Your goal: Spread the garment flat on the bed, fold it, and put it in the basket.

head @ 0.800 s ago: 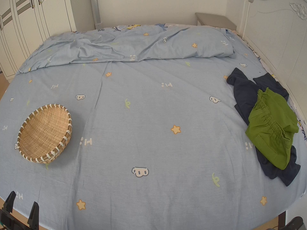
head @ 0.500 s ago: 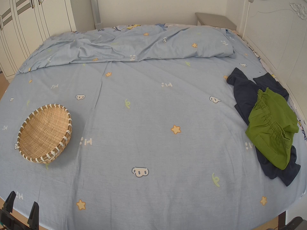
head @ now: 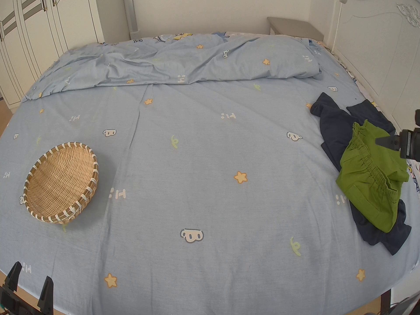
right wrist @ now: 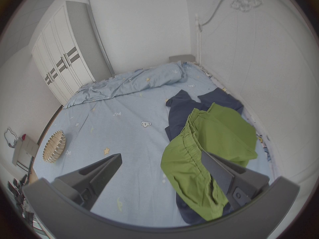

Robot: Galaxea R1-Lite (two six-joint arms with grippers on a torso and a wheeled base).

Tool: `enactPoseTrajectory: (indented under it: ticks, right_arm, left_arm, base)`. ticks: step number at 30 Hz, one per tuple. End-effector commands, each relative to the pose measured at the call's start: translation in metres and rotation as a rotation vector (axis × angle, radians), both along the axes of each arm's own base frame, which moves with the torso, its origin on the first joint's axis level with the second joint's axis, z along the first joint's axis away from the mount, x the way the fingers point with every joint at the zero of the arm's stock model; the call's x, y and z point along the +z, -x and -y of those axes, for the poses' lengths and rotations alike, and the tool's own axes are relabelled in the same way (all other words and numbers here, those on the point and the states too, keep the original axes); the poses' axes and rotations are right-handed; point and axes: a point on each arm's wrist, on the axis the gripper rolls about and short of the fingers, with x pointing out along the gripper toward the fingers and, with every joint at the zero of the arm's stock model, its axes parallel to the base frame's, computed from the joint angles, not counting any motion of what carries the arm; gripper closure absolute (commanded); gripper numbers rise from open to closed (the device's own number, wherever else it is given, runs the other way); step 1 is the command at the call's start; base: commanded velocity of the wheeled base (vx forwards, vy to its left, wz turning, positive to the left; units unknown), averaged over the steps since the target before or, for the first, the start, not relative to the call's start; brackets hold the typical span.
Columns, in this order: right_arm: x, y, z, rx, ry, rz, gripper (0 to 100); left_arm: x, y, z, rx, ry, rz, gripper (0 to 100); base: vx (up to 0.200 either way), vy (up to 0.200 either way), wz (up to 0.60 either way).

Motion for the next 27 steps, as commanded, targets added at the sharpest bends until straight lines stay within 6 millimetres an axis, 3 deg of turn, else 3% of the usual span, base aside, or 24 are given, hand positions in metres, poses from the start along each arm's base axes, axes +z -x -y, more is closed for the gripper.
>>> enactPoseTrajectory:
  ticks: [1, 10, 27]
  right_arm:
    - [-0.041, -0.100, 0.056, -0.026, -0.109, -0.146, 0]
    - [-0.058, -0.120, 0.085, -0.030, -0.165, -0.147, 0]
    - [-0.072, -0.156, 0.085, 0.011, -0.198, -0.159, 0]
  left_arm:
    - [-0.005, -0.001, 0.000, 0.001, 0.001, -0.014, 0]
    - [-0.005, -0.001, 0.000, 0.001, 0.001, -0.012, 0]
    - [-0.005, -0.001, 0.000, 0.002, 0.001, -0.014, 0]
  base:
    - [0.000, 0.000, 0.00]
    - [0.000, 0.000, 0.00]
    - [0.000, 0.000, 0.00]
